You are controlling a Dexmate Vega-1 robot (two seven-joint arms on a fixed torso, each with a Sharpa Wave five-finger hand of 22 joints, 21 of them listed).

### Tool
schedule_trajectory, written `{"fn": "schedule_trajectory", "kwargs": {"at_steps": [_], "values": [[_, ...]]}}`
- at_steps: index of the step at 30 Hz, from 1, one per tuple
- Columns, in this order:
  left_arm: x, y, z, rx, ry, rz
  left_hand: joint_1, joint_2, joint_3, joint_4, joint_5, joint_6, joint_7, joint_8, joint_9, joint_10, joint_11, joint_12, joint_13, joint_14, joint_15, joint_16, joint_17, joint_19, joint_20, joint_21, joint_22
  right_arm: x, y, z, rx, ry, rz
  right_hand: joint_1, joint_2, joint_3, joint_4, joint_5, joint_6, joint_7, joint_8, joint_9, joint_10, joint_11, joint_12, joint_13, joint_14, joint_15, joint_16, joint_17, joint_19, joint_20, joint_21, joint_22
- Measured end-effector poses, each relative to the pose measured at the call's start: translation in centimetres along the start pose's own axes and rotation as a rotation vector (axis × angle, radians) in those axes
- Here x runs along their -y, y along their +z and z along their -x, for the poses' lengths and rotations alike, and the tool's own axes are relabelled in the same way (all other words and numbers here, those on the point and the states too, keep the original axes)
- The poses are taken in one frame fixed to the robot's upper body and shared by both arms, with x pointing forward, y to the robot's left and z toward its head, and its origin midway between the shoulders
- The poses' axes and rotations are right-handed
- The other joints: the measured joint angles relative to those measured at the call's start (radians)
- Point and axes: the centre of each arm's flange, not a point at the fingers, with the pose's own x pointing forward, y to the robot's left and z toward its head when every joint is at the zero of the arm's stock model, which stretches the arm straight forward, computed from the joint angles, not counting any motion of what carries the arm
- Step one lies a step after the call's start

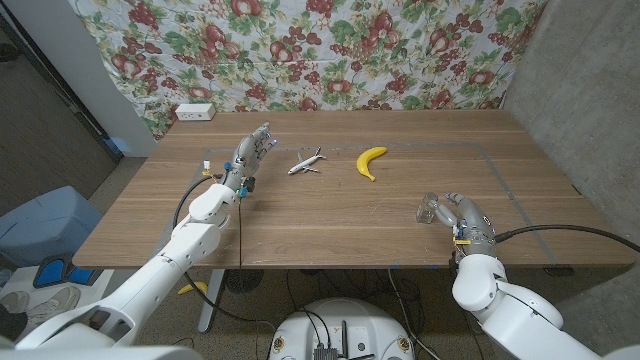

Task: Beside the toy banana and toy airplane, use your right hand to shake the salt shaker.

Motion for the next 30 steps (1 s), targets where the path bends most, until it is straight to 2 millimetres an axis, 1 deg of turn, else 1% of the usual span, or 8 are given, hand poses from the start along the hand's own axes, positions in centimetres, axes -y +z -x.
{"fn": "schedule_trajectory", "kwargs": {"at_steps": [4, 6, 9, 11, 12, 14, 20, 30], "values": [[0.0, 0.1, 0.1, 0.001, 0.001, -0.001, 0.000, 0.000, 0.000, 0.000, 0.000, 0.000, 0.000, 0.000, 0.000, 0.000, 0.000, 0.000, 0.000, 0.000, 0.000, 0.000, 0.000, 0.000, 0.000, 0.000, 0.000, -0.1, 0.1, 0.1, -0.004, 0.003, 0.016, 0.000, 0.000, 0.000, 0.000, 0.000, 0.002, -0.009, 0.000, 0.000, 0.000, 0.000, 0.000, 0.000, 0.000, 0.000, 0.000, -0.001, 0.000, 0.000, 0.000, 0.000], [0.1, 0.1, 0.2, 0.001, 0.001, -0.002, 0.000, 0.000, 0.000, 0.000, 0.000, 0.000, 0.000, 0.000, 0.000, 0.000, 0.000, 0.000, 0.000, 0.000, 0.000, 0.000, 0.000, 0.000, 0.000, 0.000, 0.000, -0.2, 0.1, 0.1, -0.006, 0.005, 0.022, 0.007, -0.007, 0.000, 0.000, 0.000, 0.000, -0.011, 0.000, 0.000, 0.000, 0.000, 0.000, 0.000, 0.000, 0.000, 0.000, -0.001, 0.000, 0.000, 0.000, 0.001], [0.1, 0.1, 0.3, 0.002, 0.003, -0.003, 0.000, 0.000, 0.000, 0.000, 0.000, 0.000, 0.000, 0.000, 0.000, 0.000, 0.000, 0.000, 0.000, 0.000, 0.000, 0.000, 0.000, 0.000, 0.000, 0.000, 0.000, -0.2, 0.1, 0.1, -0.010, 0.005, 0.033, 0.007, -0.007, 0.000, 0.000, -0.004, 0.000, -0.011, 0.000, 0.000, 0.009, -0.009, 0.000, 0.004, 0.000, 0.000, 0.000, -0.001, 0.000, 0.000, -0.007, 0.005], [0.1, 0.1, 0.4, 0.002, 0.002, -0.003, 0.000, 0.000, 0.000, 0.000, 0.000, 0.000, 0.000, 0.000, 0.000, 0.000, 0.000, 0.000, 0.000, 0.000, 0.000, 0.000, 0.000, 0.000, 0.000, 0.000, 0.000, -0.2, 0.1, 0.2, -0.011, 0.005, 0.039, 0.022, -0.022, 0.000, 0.000, -0.004, 0.000, -0.011, 0.000, 0.000, 0.013, -0.012, 0.000, 0.005, 0.008, -0.007, 0.000, -0.001, 0.000, 0.000, -0.007, 0.005], [0.1, 0.1, 0.4, 0.002, 0.002, -0.003, 0.000, 0.000, 0.000, 0.000, 0.000, 0.000, 0.000, 0.000, 0.000, 0.000, 0.000, 0.000, 0.000, 0.000, 0.000, 0.000, 0.000, 0.000, 0.000, 0.000, 0.000, -0.3, 0.1, 0.2, -0.013, 0.006, 0.043, 0.024, -0.024, 0.000, 0.000, -0.004, 0.000, -0.011, 0.000, 0.000, 0.013, -0.012, 0.000, 0.006, 0.011, -0.011, 0.000, -0.001, 0.000, 0.000, -0.010, 0.005], [0.1, 0.1, 0.5, 0.002, 0.003, -0.003, 0.000, 0.000, 0.000, 0.000, 0.000, 0.000, 0.000, 0.000, 0.000, 0.000, 0.000, 0.000, 0.000, 0.000, 0.000, 0.000, 0.000, 0.000, 0.000, 0.000, 0.000, -0.3, 0.1, 0.2, -0.014, 0.007, 0.047, 0.024, -0.024, -0.004, 0.004, -0.008, 0.000, -0.011, 0.000, 0.000, 0.013, -0.012, 0.000, 0.009, 0.011, -0.011, 0.007, -0.001, 0.000, 0.000, -0.015, 0.005], [0.3, 0.2, 0.7, 0.002, 0.004, -0.004, 0.000, 0.000, 0.000, 0.000, 0.000, 0.000, 0.000, 0.000, 0.000, 0.000, 0.000, 0.000, 0.000, 0.000, 0.000, 0.000, 0.000, 0.000, 0.000, 0.000, 0.000, -0.4, 0.1, 0.3, -0.017, 0.010, 0.063, 0.024, -0.024, -0.006, 0.006, -0.008, 0.000, -0.011, 0.000, 0.000, 0.013, -0.012, 0.000, 0.014, 0.020, -0.012, 0.008, 0.002, -0.006, 0.006, -0.020, 0.005], [0.2, 0.2, 1.2, -0.001, 0.009, -0.007, 0.000, 0.000, 0.000, 0.000, 0.000, 0.000, 0.000, 0.000, 0.000, 0.000, 0.000, 0.000, 0.000, 0.000, 0.000, 0.000, -0.002, 0.000, 0.000, 0.000, 0.000, -0.7, 0.2, 0.2, -0.025, 0.017, 0.087, 0.024, -0.023, -0.007, 0.007, -0.008, -0.004, -0.014, 0.000, 0.000, 0.016, -0.016, 0.007, 0.018, 0.020, -0.012, 0.008, 0.002, -0.006, 0.006, -0.025, 0.005]]}}
